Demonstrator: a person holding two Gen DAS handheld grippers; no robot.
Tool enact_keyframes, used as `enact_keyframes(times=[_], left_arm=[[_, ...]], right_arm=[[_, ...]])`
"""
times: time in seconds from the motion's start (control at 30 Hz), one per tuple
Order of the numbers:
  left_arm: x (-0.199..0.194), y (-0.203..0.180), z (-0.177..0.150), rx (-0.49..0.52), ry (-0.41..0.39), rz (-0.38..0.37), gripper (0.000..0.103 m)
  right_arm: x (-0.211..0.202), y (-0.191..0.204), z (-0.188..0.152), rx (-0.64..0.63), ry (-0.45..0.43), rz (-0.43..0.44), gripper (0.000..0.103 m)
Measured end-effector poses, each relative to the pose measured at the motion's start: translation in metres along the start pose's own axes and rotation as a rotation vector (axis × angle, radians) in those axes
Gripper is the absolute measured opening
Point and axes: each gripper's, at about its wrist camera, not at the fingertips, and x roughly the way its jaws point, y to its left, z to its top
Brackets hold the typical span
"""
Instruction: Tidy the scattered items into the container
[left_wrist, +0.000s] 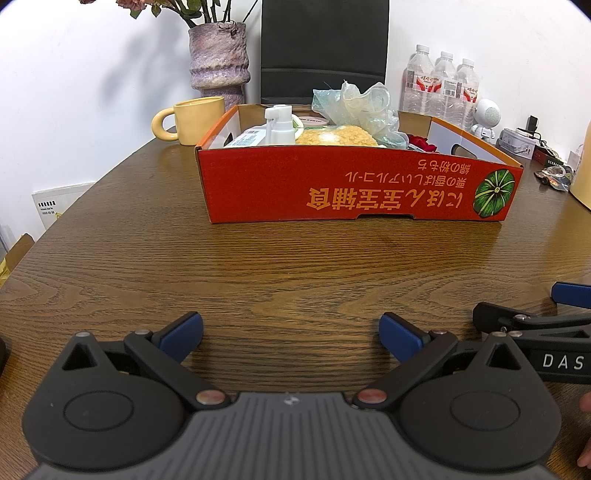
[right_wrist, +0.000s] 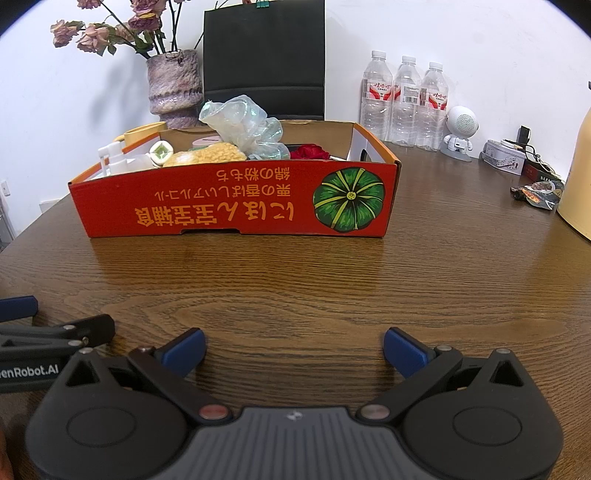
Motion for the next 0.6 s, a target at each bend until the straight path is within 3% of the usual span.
enact_keyframes(times=[0.6], left_arm=[[0.0008,-0.0003,0.0007,0.005,0.0,-0.005,0.103]], right_arm=[[0.0005,-0.0011,0.0003,0.003,0.0,-0.003,0.103]])
